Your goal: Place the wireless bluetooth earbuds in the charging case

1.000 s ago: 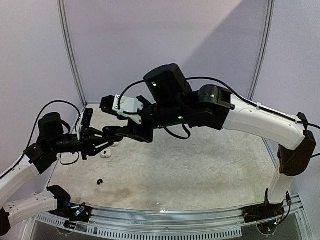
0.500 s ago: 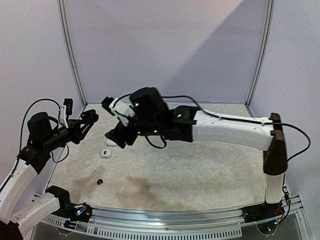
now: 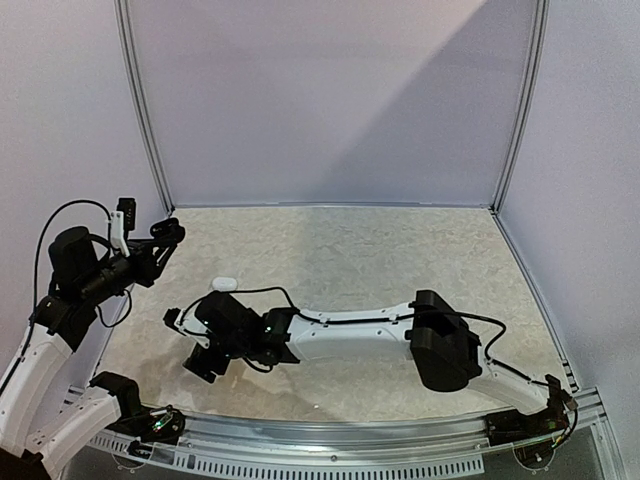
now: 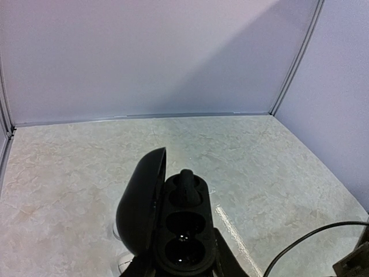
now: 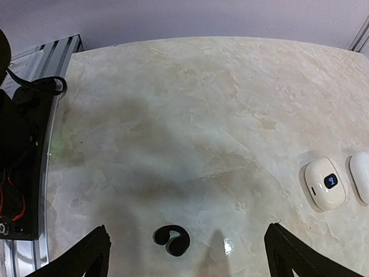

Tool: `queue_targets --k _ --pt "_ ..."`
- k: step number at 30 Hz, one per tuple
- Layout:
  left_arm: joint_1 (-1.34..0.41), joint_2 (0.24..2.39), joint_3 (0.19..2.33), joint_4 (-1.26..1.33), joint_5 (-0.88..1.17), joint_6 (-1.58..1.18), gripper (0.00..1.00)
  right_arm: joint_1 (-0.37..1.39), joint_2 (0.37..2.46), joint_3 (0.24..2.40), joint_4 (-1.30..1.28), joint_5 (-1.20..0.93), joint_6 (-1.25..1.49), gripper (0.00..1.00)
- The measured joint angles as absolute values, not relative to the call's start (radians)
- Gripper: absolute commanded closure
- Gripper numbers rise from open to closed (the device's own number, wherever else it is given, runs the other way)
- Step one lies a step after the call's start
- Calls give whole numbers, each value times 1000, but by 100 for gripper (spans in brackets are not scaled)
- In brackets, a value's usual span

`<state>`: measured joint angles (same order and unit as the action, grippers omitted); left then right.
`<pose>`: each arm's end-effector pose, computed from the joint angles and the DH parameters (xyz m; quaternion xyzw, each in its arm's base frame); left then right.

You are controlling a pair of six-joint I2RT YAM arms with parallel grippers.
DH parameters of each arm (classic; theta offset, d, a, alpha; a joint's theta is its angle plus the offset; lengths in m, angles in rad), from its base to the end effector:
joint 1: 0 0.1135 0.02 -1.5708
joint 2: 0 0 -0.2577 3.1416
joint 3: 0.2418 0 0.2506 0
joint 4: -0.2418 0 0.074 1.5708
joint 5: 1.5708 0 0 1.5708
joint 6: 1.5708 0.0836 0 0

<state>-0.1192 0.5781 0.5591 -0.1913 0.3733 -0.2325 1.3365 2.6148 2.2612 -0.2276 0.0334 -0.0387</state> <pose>0.1921 -0.0537 0.2780 0.0733 0.7693 -0.2502 0.5833 0.1475 0.6058 0.1286 -0.5524 0.6850 0.2752 0.3872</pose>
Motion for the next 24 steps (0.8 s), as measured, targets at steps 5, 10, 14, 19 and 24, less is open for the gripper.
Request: queue_targets --k 5,10,14,19,24 --pt "-119 580 556 -189 378 -237 100 1340 2686 2300 -198 24 -38 10" --pt "-119 580 555 -189 381 -241 100 1344 2733 2304 -181 40 -40 20" --pt "-119 580 551 -189 384 -248 100 1347 2753 2316 -155 62 -45 33" --pt "-119 580 548 -189 384 -252 100 1349 2756 2317 -149 79 -60 48" --pt "-119 580 548 -188 384 -252 100 1350 2756 2316 -150 81 -66 62"
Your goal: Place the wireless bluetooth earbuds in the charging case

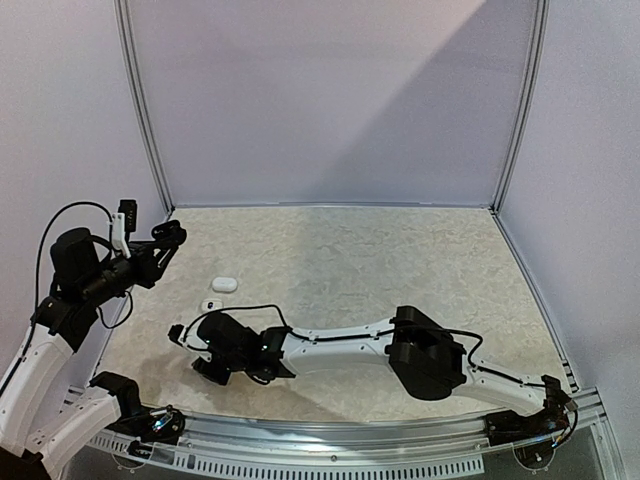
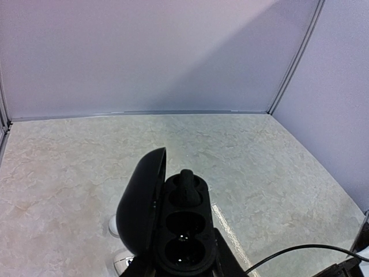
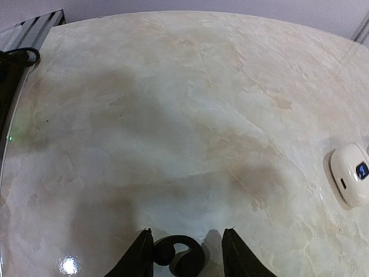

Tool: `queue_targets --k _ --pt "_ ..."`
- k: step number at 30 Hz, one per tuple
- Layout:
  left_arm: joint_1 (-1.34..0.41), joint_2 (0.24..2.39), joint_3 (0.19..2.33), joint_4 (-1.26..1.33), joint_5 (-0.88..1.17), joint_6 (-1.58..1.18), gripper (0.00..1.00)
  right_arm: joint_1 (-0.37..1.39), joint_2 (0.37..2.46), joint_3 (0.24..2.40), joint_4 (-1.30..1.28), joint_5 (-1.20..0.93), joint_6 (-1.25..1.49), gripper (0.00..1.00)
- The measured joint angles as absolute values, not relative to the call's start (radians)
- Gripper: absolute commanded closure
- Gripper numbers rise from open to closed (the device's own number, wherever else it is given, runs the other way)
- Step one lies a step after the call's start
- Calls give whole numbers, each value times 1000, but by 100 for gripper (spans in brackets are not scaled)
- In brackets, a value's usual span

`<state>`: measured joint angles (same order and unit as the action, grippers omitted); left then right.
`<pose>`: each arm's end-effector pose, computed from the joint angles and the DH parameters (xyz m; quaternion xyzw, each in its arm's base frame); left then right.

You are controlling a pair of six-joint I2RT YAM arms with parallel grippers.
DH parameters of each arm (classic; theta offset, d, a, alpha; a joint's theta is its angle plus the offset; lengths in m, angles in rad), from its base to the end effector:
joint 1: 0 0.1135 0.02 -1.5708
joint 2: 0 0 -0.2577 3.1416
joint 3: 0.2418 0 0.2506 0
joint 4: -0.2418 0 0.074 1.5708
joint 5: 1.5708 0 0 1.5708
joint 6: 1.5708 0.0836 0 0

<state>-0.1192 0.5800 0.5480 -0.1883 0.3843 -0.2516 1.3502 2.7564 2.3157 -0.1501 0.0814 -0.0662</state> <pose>0.1923 -0.0546 0.2738 0.0684 0.7724 -0.2596 0.5756 0.1456 0.6183 0.0732 -0.5589 0.6821 0.2528 0.3981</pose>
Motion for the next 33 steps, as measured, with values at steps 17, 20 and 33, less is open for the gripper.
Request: queue_targets --k 17,20,33 --pt "-119 569 545 -187 384 -255 100 1356 2626 2068 -52 167 -44 77" --pt "-119 567 545 -186 385 -255 100 1356 2609 2039 -48 187 -42 79" --pt "-119 567 545 -186 390 -255 100 1350 2448 1791 -45 342 43 81"
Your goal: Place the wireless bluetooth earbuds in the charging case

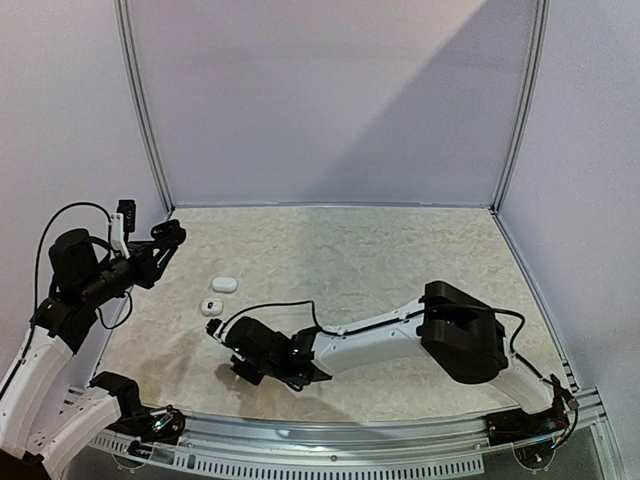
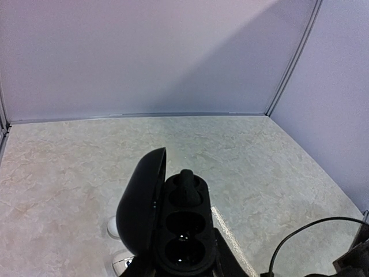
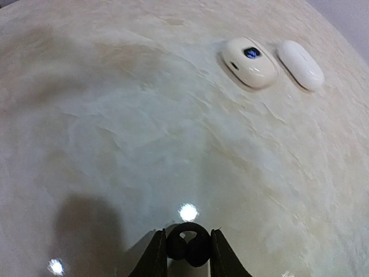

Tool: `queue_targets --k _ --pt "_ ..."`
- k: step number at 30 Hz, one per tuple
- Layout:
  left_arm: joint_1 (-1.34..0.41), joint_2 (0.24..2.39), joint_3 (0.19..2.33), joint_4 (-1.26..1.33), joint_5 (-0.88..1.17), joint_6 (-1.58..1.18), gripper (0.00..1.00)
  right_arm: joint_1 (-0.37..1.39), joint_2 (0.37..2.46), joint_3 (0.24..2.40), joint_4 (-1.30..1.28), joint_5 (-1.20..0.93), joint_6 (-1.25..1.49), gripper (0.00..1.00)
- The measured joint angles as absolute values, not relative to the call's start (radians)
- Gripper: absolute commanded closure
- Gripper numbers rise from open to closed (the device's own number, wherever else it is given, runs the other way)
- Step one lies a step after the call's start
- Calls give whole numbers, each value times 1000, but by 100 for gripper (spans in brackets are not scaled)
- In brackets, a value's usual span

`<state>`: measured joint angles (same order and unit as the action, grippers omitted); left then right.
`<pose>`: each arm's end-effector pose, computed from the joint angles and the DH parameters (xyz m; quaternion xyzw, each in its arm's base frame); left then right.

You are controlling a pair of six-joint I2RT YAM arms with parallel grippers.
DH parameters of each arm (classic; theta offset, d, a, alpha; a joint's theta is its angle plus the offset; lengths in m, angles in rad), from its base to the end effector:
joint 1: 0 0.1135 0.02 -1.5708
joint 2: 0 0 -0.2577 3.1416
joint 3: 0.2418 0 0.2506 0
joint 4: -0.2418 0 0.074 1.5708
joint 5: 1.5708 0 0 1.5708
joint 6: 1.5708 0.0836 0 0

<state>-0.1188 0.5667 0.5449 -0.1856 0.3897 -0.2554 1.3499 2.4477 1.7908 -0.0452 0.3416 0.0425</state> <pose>0.1901 -0.0547 0.2754 0.0697 0.7684 -0.2627 0.5794 0.1509 0.5442 0.0786 -0.4868 0.7531 0.1476 0.4171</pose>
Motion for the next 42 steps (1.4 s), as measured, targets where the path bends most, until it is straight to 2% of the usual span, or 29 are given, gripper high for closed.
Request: queue_targets --k 12,21,36,42 --pt "-118 568 543 -173 465 -237 100 1334 2033 1352 -294 582 446 83" --pt "-123 582 543 -143 521 -228 100 1334 1914 1177 -551 592 801 80" --pt "-126 589 543 -132 539 -225 100 1332 1913 1180 -648 518 936 54" --pt "-126 589 543 -133 539 -224 100 1321 1907 1187 -654 509 918 31"
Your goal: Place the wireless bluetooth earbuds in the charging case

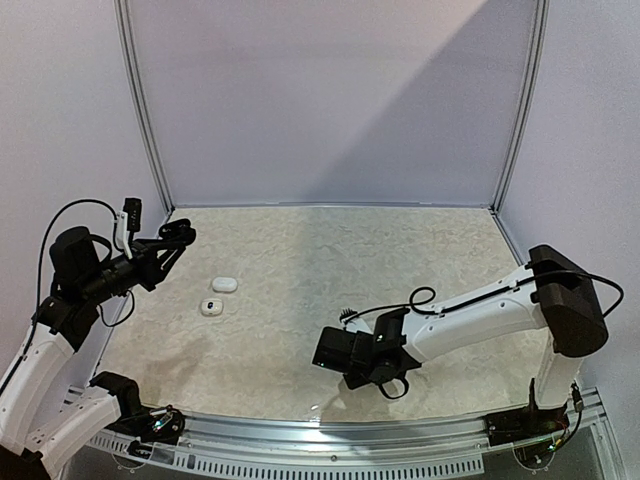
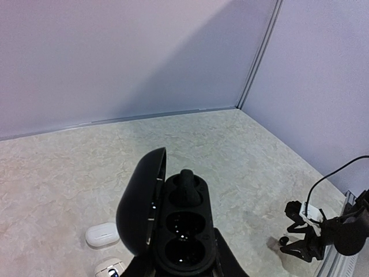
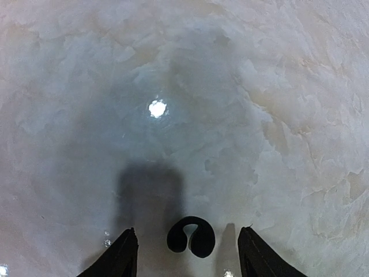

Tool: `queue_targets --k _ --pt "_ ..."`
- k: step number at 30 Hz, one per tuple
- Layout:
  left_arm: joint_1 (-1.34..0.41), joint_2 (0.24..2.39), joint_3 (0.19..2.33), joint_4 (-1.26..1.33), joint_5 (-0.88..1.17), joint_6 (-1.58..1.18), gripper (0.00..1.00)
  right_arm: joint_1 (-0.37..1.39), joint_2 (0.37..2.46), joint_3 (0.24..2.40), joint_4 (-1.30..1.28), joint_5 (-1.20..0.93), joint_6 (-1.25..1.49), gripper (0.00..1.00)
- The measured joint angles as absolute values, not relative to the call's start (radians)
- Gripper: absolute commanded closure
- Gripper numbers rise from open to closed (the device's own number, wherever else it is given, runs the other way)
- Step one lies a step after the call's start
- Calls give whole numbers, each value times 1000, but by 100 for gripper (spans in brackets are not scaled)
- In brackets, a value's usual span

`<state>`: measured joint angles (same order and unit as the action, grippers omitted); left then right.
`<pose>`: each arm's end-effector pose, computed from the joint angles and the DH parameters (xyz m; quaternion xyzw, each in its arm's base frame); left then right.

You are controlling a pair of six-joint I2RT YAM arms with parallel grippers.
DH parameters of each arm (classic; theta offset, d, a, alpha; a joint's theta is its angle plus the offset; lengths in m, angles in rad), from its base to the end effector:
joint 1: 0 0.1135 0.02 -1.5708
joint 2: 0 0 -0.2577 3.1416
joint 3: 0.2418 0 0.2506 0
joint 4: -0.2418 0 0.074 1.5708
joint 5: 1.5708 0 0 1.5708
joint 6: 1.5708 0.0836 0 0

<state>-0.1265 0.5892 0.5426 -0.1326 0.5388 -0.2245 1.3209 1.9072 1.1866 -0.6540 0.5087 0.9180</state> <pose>0.1880 -0.0672 0.2793 0.1342 0.7473 -0.3090 0.5727 0.1275 0.3350 0.0971 -0.1686 0.9486 -0.0239 0.2667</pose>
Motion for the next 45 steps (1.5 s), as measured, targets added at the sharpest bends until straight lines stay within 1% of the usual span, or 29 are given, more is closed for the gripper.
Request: queue_targets --k 2,4,5,8,9,11,15,19,24,29,39,45 --pt "-127 589 543 -133 539 -225 100 1314 1890 1187 -656 499 896 30" --pt "-128 589 543 -133 539 -225 100 1299 1853 1187 -650 479 843 33" --pt "-128 589 543 -132 539 -225 100 1288 1831 1186 -644 463 809 35" --pt "-128 589 543 -132 539 -225 100 1225 1739 1186 -614 374 691 50" --pt "-129 589 543 -132 539 -225 100 1196 1709 1186 -603 336 650 52" --pt "-129 589 543 -132 540 -225 100 1134 1665 1186 -592 265 568 51" --pt "-129 589 543 -133 541 -224 100 1056 1663 1190 -603 168 411 51" --pt "-129 589 543 -133 554 -225 100 1030 1710 1200 -642 83 263 63" --pt "-131 590 543 -133 585 -225 100 1011 1784 1213 -675 -10 155 63" --pt "-131 590 543 -134 599 -225 100 1007 1814 1213 -694 -59 102 66" --pt "-134 595 543 -133 606 -225 100 1007 1849 1213 -695 -87 85 71" --pt "-135 596 543 -133 611 -224 100 1007 1868 1213 -690 -89 87 72"
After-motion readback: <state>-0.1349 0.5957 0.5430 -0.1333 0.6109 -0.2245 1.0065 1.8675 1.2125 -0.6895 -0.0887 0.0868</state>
